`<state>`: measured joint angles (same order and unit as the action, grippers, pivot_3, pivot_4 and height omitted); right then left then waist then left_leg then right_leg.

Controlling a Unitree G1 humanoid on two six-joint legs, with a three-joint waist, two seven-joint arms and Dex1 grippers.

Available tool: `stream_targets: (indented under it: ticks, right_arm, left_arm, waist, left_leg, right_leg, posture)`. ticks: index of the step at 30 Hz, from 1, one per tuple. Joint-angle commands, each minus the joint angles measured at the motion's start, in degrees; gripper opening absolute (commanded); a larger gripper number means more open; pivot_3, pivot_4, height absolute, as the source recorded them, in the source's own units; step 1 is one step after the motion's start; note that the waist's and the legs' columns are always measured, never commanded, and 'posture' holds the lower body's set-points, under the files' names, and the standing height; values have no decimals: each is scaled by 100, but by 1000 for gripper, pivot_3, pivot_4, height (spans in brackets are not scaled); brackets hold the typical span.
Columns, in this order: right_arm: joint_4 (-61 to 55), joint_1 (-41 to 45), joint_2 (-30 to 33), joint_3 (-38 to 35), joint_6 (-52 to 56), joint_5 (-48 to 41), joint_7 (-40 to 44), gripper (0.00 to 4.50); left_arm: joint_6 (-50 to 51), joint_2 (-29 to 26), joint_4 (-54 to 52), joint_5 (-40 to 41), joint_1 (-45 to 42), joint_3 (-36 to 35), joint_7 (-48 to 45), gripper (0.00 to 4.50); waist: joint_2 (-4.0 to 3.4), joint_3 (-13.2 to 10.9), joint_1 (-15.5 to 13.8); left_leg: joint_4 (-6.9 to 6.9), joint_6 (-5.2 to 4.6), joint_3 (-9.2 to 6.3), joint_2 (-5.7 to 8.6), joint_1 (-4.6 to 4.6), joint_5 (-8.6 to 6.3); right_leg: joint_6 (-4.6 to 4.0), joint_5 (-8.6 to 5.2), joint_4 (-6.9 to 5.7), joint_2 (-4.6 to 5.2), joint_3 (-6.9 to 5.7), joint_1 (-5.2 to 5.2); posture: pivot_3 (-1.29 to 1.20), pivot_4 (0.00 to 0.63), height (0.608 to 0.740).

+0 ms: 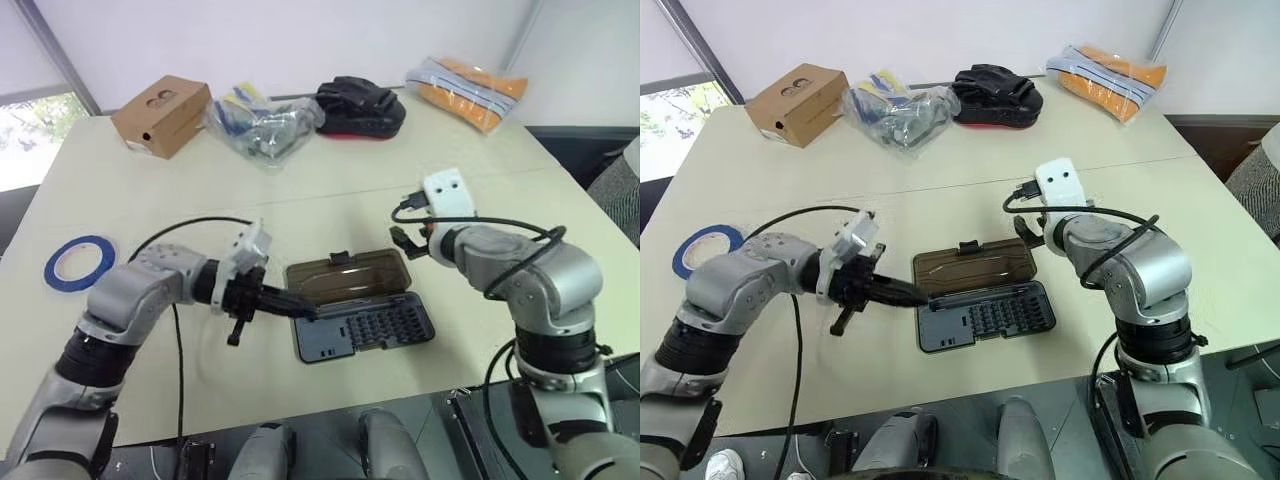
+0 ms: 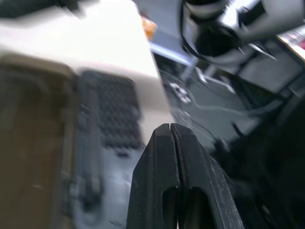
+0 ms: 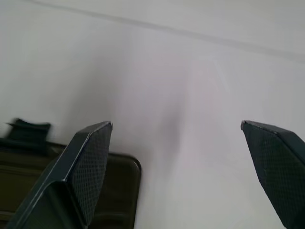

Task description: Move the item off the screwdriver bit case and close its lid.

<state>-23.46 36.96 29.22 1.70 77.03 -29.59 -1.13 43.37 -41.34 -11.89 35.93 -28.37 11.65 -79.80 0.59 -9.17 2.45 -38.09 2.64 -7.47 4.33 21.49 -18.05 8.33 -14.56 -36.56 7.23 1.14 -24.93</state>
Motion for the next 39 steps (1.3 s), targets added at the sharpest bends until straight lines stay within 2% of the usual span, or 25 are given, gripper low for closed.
stream_targets:
  ticks: [1, 5, 9, 17, 25, 31, 39]
  right_arm:
    - [107, 104, 228, 167, -560, -40, 914, 4500]
    - [420, 271, 789, 734, -1374, 335, 1894, 4500]
    - [594, 376, 1092, 1119, -1862, 708, 2442, 4500]
    - [755, 587, 1796, 1766, -3016, 802, 4923, 4500]
    - [2264, 972, 1340, 2234, -4219, 1688, 5624, 4500]
    - [3705, 1166, 1010, 2244, -5077, 2276, 5895, 4500]
    - [4719, 1344, 623, 2020, -5551, 2593, 6086, 4500]
  left_arm:
    - [-521, -63, 207, -429, 103, 390, -267, 55]
    - [-1176, 327, 800, -1010, 181, 762, -50, 55]
    - [-1594, 526, 1167, -1357, 237, 925, -51, 55]
    - [-2166, 930, 1768, -1778, 376, 1030, 191, 55]
    - [-2180, 871, 1674, -1786, 502, 986, 260, 55]
    - [-2087, 814, 1522, -1748, 557, 950, 331, 55]
    - [-2030, 768, 1506, -1719, 519, 870, 381, 55]
  waist:
    - [-2, -1, -4]
    - [-4, -5, -42]
    - [-4, -5, -28]
    - [-5, -4, -49]
    - [-4, -3, -67]
    - [-5, -3, -62]
    - [-6, -3, -30]
  left_leg:
    - [0, -1, 1, -2, 0, 0]
    - [-2, -9, 0, -4, -1, -5]
    - [-4, -11, 1, -6, 0, -6]
    - [-8, -12, 2, -6, -4, -7]
    - [-13, -12, 0, -7, -12, -7]
    - [-12, -10, -1, -7, -13, -6]
    - [-12, -9, -4, -7, -12, -5]
  right_leg:
    - [0, 0, 7, -2, 0, 3]
    - [0, 0, 28, -6, -1, 19]
    - [0, 0, 33, -7, -3, 19]
    - [0, 0, 38, -7, -3, 28]
    - [0, 0, 37, -7, -3, 38]
    - [0, 0, 37, -6, -4, 36]
    - [0, 0, 35, -7, -5, 35]
  posture:
    - [0, 150, 740]
    - [0, 150, 740]
    - [0, 150, 740]
    - [0, 150, 740]
    - [0, 150, 740]
    - [0, 150, 740]
    - [0, 150, 740]
